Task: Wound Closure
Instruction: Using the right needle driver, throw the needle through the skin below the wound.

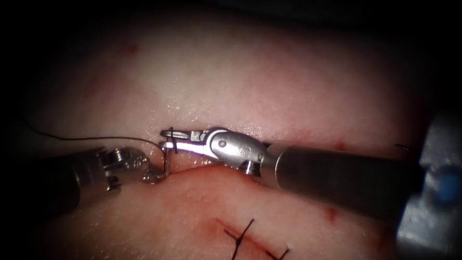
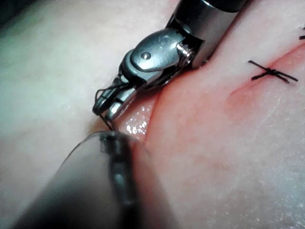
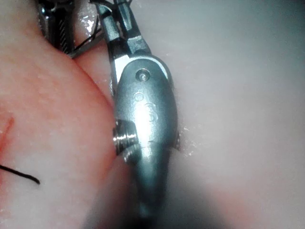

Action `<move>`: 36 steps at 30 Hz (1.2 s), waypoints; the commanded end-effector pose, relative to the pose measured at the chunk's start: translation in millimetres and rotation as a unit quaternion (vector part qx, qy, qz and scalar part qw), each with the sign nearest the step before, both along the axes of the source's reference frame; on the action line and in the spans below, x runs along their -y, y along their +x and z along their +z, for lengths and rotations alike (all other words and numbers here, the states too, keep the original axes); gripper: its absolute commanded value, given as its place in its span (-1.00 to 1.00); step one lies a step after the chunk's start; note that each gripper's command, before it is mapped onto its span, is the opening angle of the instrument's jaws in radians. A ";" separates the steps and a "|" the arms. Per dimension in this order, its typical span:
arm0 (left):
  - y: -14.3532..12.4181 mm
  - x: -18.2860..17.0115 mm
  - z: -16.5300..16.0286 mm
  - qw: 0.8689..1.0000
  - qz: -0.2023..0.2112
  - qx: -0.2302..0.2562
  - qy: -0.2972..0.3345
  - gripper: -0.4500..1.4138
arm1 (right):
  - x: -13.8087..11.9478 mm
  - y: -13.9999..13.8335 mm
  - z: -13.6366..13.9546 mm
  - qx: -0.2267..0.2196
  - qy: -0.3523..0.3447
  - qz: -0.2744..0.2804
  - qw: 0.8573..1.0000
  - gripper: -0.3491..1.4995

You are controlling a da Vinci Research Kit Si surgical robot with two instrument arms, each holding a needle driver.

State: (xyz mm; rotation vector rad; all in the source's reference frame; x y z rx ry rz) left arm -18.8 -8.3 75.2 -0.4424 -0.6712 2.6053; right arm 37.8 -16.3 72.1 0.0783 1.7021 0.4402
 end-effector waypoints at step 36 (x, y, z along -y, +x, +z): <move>-5.7 6.0 -7.7 0.987 -0.073 0.083 -0.114 -0.89 | -2.2 -0.9 0.1 0.036 0.113 -0.030 0.993 -1.00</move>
